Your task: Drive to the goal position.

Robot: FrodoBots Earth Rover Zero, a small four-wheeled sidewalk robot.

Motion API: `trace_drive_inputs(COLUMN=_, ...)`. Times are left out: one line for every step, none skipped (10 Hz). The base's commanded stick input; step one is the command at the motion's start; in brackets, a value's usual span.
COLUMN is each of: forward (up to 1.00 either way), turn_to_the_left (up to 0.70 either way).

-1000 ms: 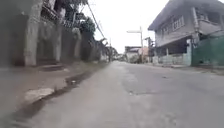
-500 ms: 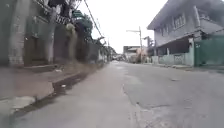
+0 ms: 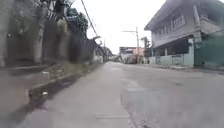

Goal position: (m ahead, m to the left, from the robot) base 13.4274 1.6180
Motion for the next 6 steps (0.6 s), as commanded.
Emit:
trace_drive_inputs(forward=1.0, turn_to_the_left=0.0)
trace_drive_inputs(forward=1.0, turn_to_the_left=0.0)
trace_drive_inputs(forward=1.0, turn_to_the_left=0.0)
trace_drive_inputs(forward=1.0, turn_to_the_left=-0.07)
trace_drive_inputs(forward=1.0, turn_to_the_left=-0.23)
trace_drive_inputs(forward=1.0, turn_to_the_left=-0.3)
